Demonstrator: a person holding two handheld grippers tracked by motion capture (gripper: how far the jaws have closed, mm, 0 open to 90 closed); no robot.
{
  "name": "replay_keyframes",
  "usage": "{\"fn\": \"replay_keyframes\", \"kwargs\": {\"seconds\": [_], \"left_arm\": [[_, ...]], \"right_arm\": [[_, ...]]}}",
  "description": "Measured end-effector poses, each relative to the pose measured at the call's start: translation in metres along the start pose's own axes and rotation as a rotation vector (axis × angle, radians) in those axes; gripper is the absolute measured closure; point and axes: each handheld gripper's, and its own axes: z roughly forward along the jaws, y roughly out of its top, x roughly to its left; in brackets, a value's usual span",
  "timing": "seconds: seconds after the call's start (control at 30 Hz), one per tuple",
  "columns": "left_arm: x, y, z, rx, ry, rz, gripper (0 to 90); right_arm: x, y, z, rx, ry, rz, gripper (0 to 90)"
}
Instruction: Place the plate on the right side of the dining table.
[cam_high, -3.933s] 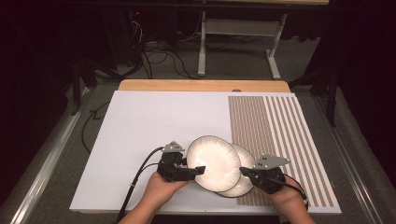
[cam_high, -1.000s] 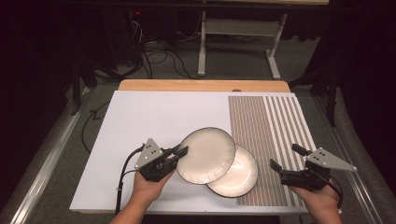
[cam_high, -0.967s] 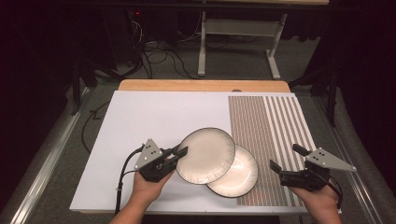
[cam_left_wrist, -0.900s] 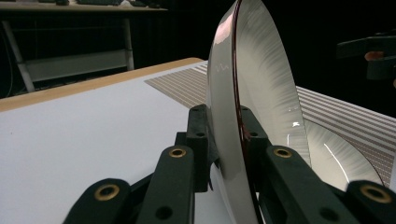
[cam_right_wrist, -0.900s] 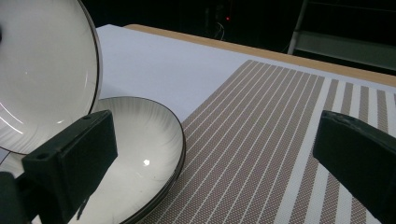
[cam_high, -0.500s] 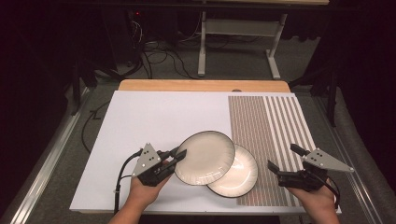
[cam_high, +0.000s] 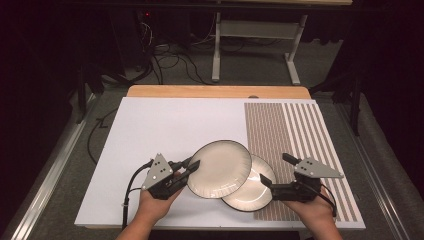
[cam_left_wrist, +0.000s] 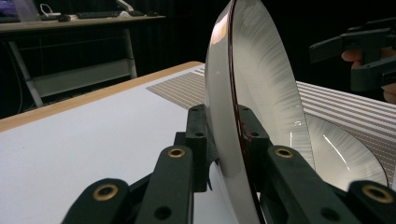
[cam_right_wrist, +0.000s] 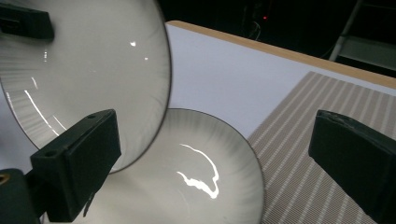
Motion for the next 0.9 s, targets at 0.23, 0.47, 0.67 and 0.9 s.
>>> {"fn": "replay_keyframes", "kwargs": {"seconds": [0.23,0.47,0.67,0.9], "left_arm": [[0.000,0.000,0.000,0.002,-0.001,-0.004,78.6],[0.000,0.000,0.000,-0.001,0.002,-0.007,78.6],[0.001,-0.001,0.000,-0.001,0.000,-0.010,78.6],[0.002,-0.001,0.000,-0.002,-0.001,-0.012,78.5]], "right_arm": [[0.019,0.007,0.025,0.027,0.065,-0.006,7.8],[0.028,0.009,0.047,0.068,0.099,0.020,22.7],[0.027,0.003,0.063,0.119,0.134,0.092,32.1],[0.029,0.000,0.066,0.133,0.186,0.121,49.6]]}}
